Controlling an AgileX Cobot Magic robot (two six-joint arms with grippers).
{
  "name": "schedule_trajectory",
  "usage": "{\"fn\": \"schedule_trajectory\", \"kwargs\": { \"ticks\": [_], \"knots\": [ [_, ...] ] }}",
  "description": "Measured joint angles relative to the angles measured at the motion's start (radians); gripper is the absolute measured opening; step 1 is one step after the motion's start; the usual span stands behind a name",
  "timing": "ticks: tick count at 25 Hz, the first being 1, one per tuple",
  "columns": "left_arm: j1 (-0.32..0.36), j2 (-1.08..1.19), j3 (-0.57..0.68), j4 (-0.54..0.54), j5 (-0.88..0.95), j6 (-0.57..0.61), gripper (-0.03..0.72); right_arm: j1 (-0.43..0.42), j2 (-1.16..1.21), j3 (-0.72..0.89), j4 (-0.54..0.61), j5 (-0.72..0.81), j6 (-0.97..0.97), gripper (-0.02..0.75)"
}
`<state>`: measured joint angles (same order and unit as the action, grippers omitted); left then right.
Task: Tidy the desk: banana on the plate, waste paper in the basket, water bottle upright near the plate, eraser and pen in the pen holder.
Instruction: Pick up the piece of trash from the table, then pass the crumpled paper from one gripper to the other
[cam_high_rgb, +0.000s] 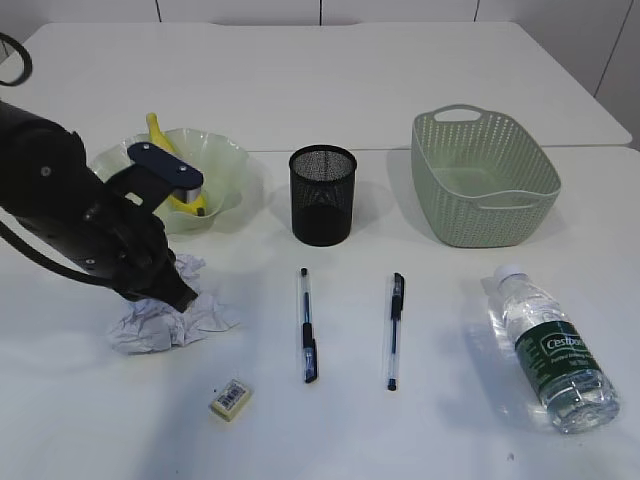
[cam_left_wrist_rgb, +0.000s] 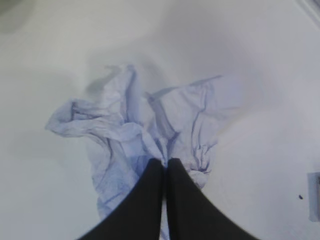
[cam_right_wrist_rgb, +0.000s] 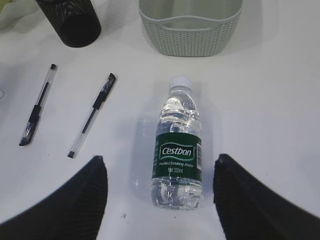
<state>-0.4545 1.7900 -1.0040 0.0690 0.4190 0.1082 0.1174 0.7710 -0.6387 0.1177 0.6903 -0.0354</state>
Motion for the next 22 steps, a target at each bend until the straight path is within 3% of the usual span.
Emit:
{"fn": "schedule_trajectory", "kwargs": {
  "ticks": [15, 22],
  "knots": [
    [-0.004, -0.284, 0.001, -0.083, 0.019, 0.0, -0.022, 0.0, 0.0, 0.0, 0.024, 0.0, 0.0, 0.496],
    [-0.093, -0.386, -0.01, -0.106, 0.019, 0.0, -0.022, 0.0, 0.0, 0.0, 0.159, 0.0, -0.048, 0.496]
  ]
}}
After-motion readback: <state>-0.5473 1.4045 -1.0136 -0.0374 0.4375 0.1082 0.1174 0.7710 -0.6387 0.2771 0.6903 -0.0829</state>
